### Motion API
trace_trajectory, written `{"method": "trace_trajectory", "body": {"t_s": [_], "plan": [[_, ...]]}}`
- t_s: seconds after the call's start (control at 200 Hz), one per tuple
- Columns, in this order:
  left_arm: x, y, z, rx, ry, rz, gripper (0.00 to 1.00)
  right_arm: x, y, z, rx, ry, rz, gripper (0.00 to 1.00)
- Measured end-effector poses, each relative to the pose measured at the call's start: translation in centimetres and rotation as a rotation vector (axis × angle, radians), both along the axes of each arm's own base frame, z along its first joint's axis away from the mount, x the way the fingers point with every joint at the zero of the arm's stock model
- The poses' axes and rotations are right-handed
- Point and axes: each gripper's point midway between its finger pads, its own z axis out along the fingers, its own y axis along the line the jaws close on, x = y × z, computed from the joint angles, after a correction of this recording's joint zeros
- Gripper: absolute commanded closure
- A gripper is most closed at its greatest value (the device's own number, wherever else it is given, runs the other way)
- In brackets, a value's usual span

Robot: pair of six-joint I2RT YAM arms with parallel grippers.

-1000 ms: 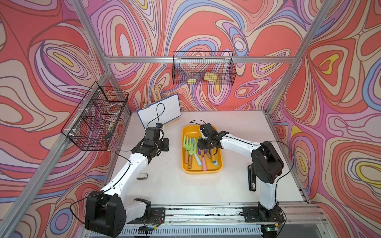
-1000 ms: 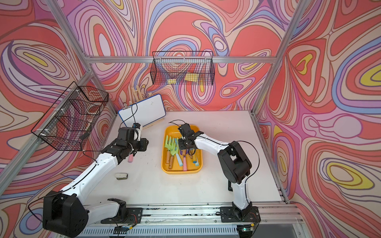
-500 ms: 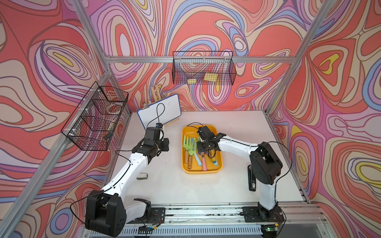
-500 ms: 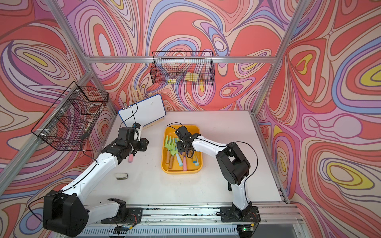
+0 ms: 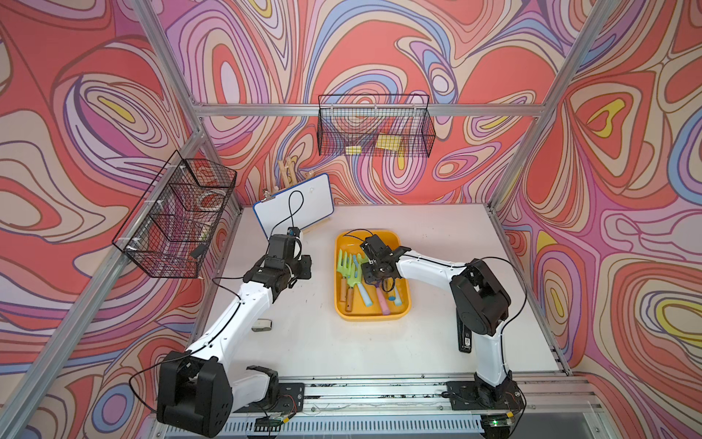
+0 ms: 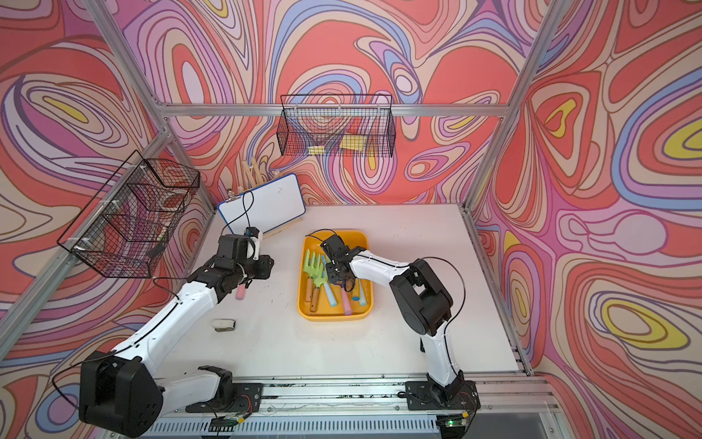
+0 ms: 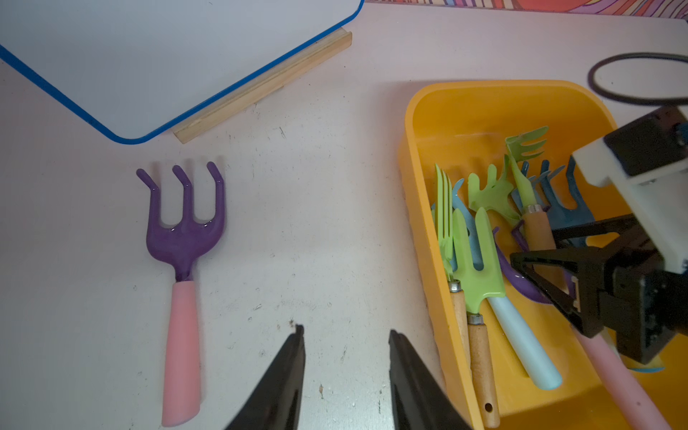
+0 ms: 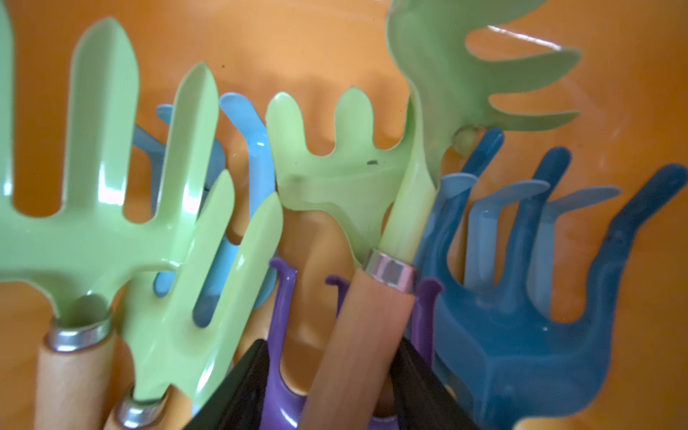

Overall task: Take the hand rake out of the storage box
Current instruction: Pick up the rake from the storage box.

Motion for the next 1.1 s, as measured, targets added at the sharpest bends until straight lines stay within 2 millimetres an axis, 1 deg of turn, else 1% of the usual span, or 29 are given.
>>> {"method": "trace_trajectory", "body": {"t_s": [0.386,0.566,0.781,0.906,1.097], "plan": [[0.0,0.0,-0.1,0.002,0.002,0.001,0.58,0.3,-0.5,0.2,-0.022,-0.020,-0.019,0.60],[0.1,0.0,-0.4,0.003,0.010,0.000,0.58,0.1,-0.9,0.7,-0.033,-0.025,-0.021,0.66],[0.1,0.0,-0.4,0.006,0.012,-0.001,0.58,0.0,-1.5,2.0,-0.045,-0.042,-0.028,0.70],[0.1,0.0,-0.5,0.006,0.014,-0.002,0.58,-0.2,-1.9,3.1,-0.050,-0.058,-0.032,0.71],[0.1,0.0,-0.9,0.009,0.025,-0.002,0.58,-0.6,-2.4,5.8,-0.024,-0.099,-0.031,0.72]]}}
